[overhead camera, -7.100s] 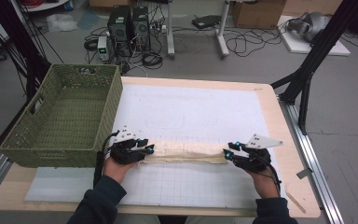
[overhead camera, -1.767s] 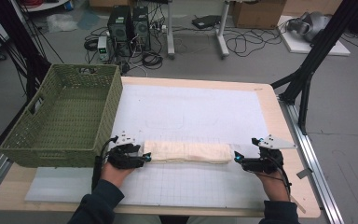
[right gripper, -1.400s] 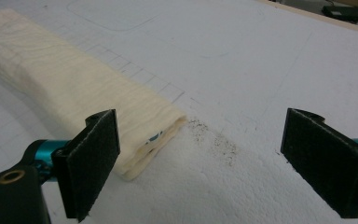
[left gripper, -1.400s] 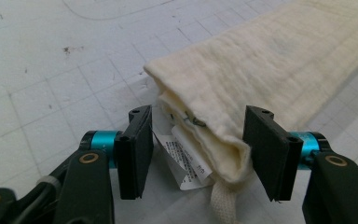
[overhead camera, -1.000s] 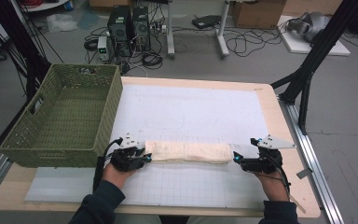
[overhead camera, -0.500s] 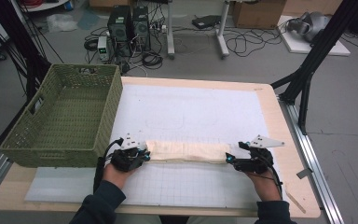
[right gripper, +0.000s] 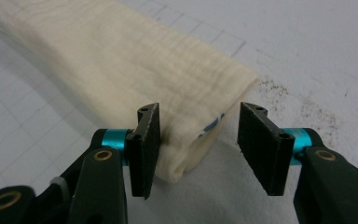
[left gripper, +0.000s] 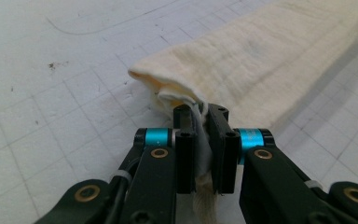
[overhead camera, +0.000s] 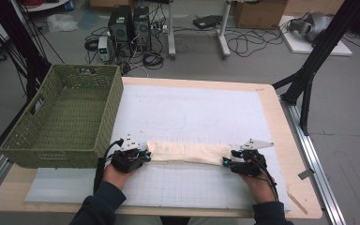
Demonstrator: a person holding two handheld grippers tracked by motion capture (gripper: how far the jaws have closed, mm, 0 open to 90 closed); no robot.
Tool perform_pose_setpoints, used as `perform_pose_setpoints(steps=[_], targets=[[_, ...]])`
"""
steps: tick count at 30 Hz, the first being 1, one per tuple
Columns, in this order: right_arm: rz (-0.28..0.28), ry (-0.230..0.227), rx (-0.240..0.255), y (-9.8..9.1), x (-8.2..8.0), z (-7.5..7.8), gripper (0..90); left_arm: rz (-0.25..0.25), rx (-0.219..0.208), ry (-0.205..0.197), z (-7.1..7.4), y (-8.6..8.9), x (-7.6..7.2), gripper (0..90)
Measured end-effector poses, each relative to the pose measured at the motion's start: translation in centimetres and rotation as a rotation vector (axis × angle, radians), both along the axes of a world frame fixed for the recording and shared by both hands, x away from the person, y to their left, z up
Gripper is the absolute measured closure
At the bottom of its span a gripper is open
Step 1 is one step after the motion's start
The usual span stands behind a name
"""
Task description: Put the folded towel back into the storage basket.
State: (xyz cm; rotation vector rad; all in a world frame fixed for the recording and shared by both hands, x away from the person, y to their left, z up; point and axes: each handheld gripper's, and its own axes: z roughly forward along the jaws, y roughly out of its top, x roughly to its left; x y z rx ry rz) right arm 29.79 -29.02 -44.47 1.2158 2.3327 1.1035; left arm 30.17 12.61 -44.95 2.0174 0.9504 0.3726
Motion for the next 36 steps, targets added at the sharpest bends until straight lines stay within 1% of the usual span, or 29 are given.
perform_pose_setpoints(steps=[2, 6, 8, 12, 14, 15, 16, 19, 20, 22, 23, 24, 25, 28, 30, 34, 36], targets=[[-0.001, 0.008, 0.006, 0.0, -0.1, 0.0, 53.5, -0.001, 0.0, -0.001, 0.0, 0.0, 0.0, 81.8], [0.023, -0.014, -0.008, 0.3, -0.3, -0.1, 60.0, -0.002, -0.001, -0.003, -0.1, 0.0, 0.0, 81.7], [0.029, -0.026, 0.001, 0.3, -0.4, -0.3, 63.7, -0.001, 0.0, -0.004, -0.1, 0.0, 0.0, 81.7], [0.026, -0.015, 0.041, 0.3, -0.5, -0.6, 70.1, -0.001, -0.002, -0.004, -0.1, 0.0, 0.0, 81.7], [0.025, -0.004, 0.062, 0.2, -0.4, -0.6, 75.2, -0.001, -0.002, -0.005, -0.1, 0.0, 0.0, 81.7], [0.032, -0.005, 0.067, 0.2, -0.4, -0.7, 80.0, -0.002, 0.0, -0.006, -0.1, 0.0, 0.0, 81.7], [0.037, 0.001, 0.07, 0.3, -0.4, -0.6, 81.9, -0.002, -0.001, -0.007, -0.1, 0.0, 0.0, 81.7], [0.032, 0.02, 0.072, 0.3, -0.2, -0.5, 84.0, -0.001, 0.002, -0.008, -0.1, 0.0, -0.1, 81.8], [0.03, 0.02, 0.067, 0.4, -0.2, -0.4, 84.3, 0.0, 0.001, -0.009, -0.1, 0.0, -0.1, 82.0], [0.026, 0.02, 0.068, 0.4, 0.0, -0.2, 84.5, 0.006, -0.012, -0.007, 0.1, 0.2, 0.0, 82.4], [0.018, 0.029, 0.079, 0.3, 0.1, -0.1, 84.5, 0.01, -0.02, -0.008, 0.1, 0.2, 0.1, 82.6], [0.012, 0.027, 0.087, 0.2, 0.2, 0.0, 84.5, 0.013, -0.033, -0.009, 0.3, 0.4, 0.1, 82.8], [0.003, 0.03, 0.105, 0.0, 0.3, 0.2, 84.6, 0.014, -0.037, -0.013, 0.4, 0.4, 0.2, 82.9], [-0.021, 0.045, 0.137, -0.2, 0.6, 0.5, 84.5, 0.021, -0.061, -0.02, 0.8, 0.5, 0.2, 82.9], [-0.031, 0.053, 0.141, -0.2, 0.7, 0.6, 84.5, 0.02, -0.062, -0.024, 0.9, 0.5, 0.2, 83.0], [-0.048, 0.033, 0.147, -0.4, 0.6, 1.2, 84.5, 0.016, -0.084, -0.033, 1.2, 0.5, 0.1, 83.1], [-0.05, 0.017, 0.145, -0.5, 0.5, 1.4, 84.5, 0.016, -0.095, -0.05, 1.6, 0.5, 0.0, 83.1]])
